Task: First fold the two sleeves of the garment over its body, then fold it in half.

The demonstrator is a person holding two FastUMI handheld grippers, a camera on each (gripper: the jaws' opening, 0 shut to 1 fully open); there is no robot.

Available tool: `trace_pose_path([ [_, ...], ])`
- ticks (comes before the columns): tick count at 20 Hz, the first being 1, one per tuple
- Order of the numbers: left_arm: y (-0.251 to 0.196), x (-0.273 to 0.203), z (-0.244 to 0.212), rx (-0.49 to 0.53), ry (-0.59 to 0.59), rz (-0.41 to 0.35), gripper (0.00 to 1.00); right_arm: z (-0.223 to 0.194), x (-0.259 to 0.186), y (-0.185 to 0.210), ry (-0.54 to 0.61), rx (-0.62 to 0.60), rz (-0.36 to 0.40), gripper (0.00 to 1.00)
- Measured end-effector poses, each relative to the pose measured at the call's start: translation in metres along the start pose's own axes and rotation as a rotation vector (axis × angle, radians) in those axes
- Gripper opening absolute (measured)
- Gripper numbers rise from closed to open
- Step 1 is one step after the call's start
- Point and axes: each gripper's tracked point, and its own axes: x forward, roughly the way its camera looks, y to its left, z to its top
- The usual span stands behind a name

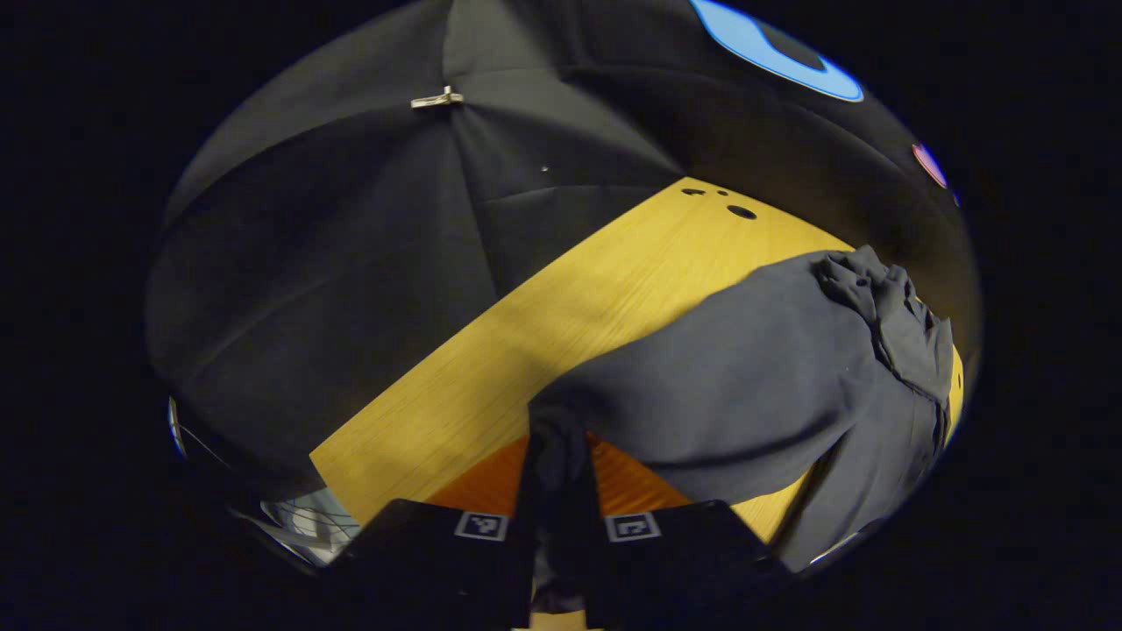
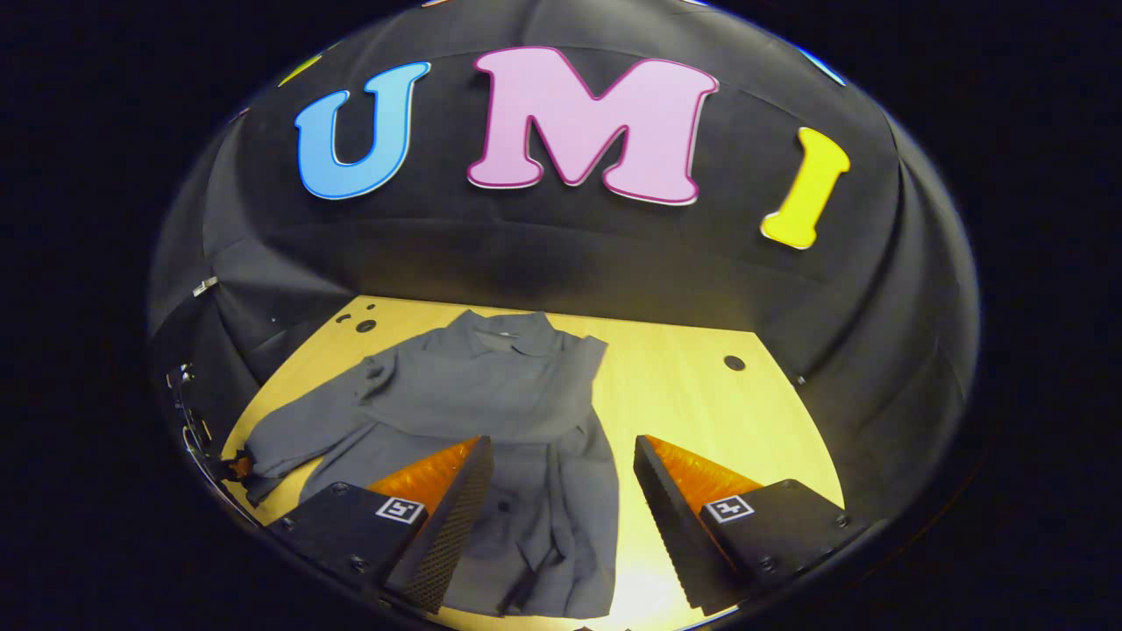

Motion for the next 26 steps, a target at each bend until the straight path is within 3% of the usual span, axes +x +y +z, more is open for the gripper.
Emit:
trace_pose_path([
  [1, -0.002, 0.000, 0.002, 0.022, -0.003, -0.004, 0.15, -0.003, -0.003, -0.007, -0.003, 0.008, -0.012, 0.99],
  [3, -0.016, -0.002, 0.005, 0.036, 0.001, -0.077, 0.06, -0.009, -0.008, -0.023, -0.008, 0.037, -0.034, 0.99],
  [7, -0.036, -0.018, 0.028, 0.004, -0.020, -0.118, 0.06, -0.013, -0.008, -0.053, -0.017, 0.066, -0.057, 0.99],
  [15, -0.127, -0.061, 0.148, 0.018, -0.173, -0.207, 0.06, -0.006, -0.003, -0.106, -0.066, 0.162, -0.082, 0.99],
  [21, -0.245, -0.077, 0.214, 0.108, -0.303, -0.307, 0.06, -0.022, 0.001, -0.154, -0.047, 0.201, -0.106, 0.99],
  [26, -0.356, -0.090, 0.220, 0.208, -0.356, -0.399, 0.05, -0.021, 0.017, -0.191, -0.040, 0.159, -0.083, 0.99],
])
